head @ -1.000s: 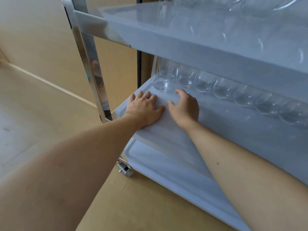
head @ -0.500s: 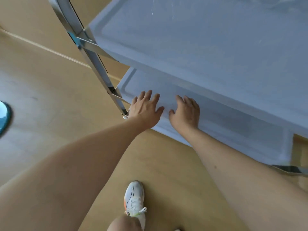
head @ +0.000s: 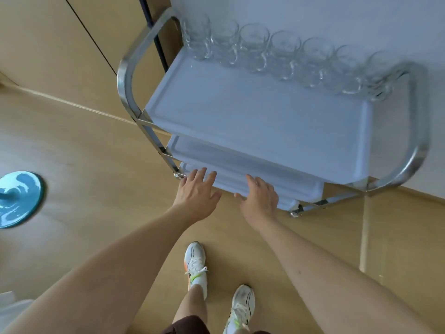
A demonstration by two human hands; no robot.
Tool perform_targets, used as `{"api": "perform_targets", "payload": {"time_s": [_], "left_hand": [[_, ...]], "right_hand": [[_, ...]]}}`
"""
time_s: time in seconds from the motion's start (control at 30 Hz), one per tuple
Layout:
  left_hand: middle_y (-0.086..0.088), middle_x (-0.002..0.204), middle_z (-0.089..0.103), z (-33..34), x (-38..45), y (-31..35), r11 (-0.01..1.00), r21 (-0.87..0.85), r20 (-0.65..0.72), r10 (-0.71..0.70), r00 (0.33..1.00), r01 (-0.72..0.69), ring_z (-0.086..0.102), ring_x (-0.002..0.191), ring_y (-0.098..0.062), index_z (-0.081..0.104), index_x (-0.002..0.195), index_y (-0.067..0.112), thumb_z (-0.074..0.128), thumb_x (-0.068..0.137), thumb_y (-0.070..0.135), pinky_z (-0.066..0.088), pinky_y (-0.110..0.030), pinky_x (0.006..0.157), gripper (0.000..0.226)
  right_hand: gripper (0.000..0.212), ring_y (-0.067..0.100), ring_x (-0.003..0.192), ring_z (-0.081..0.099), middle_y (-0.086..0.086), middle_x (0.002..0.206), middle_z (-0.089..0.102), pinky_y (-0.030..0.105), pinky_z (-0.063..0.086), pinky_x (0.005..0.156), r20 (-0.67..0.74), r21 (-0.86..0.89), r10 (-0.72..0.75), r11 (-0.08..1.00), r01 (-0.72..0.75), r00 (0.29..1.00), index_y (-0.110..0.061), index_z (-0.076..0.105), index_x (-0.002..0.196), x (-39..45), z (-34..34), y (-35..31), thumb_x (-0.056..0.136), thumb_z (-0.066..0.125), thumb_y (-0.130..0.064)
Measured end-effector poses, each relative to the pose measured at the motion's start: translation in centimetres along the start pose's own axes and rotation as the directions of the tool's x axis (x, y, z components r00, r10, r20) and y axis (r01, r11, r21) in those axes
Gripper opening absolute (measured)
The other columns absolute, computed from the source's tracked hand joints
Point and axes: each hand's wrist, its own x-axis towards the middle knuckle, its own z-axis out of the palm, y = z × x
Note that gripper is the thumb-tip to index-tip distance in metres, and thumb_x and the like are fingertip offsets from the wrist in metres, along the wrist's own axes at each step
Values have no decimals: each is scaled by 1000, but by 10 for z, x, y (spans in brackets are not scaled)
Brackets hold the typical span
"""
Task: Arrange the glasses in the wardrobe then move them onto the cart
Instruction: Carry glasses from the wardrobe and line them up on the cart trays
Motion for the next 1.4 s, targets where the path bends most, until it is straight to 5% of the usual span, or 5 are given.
{"api": "perform_targets", "payload": {"time_s": [0.27,0.47,0.63,0.93,1.4], "left_hand": [[-9,165,19,-113,-18,102,980,17,-103,198,975,-197,13,152,-29,26,156,22,43,103,52,21,-47,119,64],[-12,164,22,-188,1,174,899,83,-170,438,883,-430,15,152,-30,28,156,21,40,104,51,19,-48,120,62],[-10,162,27,-231,10,235,777,149,-217,630,746,-612,20,150,-31,30,156,22,42,103,53,24,-49,118,62],[-13,162,29,-270,-38,362,402,213,-198,910,364,-890,20,150,-33,32,156,20,45,101,53,26,-50,118,65],[-13,161,30,-238,-205,556,-36,175,-118,991,-57,-984,21,150,-32,32,155,21,51,98,53,28,-51,117,68]], "right_hand": [[64,32,140,35,5,157,37,48,32,113,-177,35,82,996,-77,981,-26,31,155,-56,-121,7,99,52,-46],[65,32,142,35,6,159,36,49,32,114,-403,131,204,978,-165,892,-26,32,156,-74,-206,12,98,53,-49],[64,34,137,41,5,152,45,48,37,110,-590,175,302,953,-247,749,-26,37,153,-101,-270,22,97,55,-50],[71,34,147,26,8,163,29,49,27,118,-708,324,536,825,-463,459,-28,26,158,-194,-325,67,97,52,-51],[76,34,139,38,3,159,36,47,37,108,-748,486,662,587,-647,39,-28,30,156,-403,-379,189,91,60,-55]]}}
